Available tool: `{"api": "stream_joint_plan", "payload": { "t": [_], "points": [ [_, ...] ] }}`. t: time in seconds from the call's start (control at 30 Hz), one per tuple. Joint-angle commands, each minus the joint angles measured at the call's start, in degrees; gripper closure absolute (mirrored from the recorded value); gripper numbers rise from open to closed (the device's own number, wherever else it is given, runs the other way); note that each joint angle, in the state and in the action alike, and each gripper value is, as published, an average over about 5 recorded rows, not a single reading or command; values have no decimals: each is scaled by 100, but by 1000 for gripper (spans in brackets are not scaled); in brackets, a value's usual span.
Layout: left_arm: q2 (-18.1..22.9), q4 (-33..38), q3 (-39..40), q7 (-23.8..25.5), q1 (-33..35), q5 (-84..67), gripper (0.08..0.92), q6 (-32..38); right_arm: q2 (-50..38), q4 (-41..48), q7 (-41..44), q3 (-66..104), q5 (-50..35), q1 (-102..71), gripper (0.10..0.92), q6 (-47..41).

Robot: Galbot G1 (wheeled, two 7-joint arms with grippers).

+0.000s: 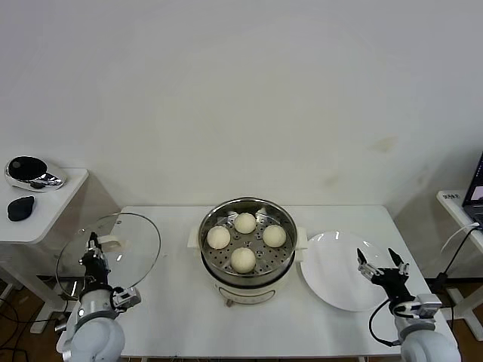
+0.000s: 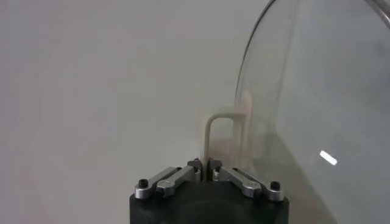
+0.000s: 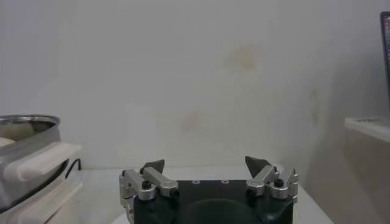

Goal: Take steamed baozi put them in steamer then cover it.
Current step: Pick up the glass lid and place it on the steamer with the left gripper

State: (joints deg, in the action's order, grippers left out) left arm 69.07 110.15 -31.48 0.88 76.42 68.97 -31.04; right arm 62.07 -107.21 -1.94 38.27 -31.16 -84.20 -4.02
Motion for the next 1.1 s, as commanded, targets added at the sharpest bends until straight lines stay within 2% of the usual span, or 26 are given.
{"api": "stream_joint_plan", "payload": {
  "t": [0.03,0.33,0.87,1.1],
  "points": [
    [227,709,767,939,-694,908,859,-1091,108,19,9,-77,241,5,203,-51],
    [675,338,1831,1575,-1579,1538,859,-1252,241,-13,15,-73,402,-36,203,-63],
    [1328,-501,3092,1768,-2713,1985,859,-1353,349,135,18,-100,552,33,203,-65],
    [1522,-947,3567,1619,-2956,1918,859,-1361,335,183,17,-68,551,47,202,-62]
  ]
}}
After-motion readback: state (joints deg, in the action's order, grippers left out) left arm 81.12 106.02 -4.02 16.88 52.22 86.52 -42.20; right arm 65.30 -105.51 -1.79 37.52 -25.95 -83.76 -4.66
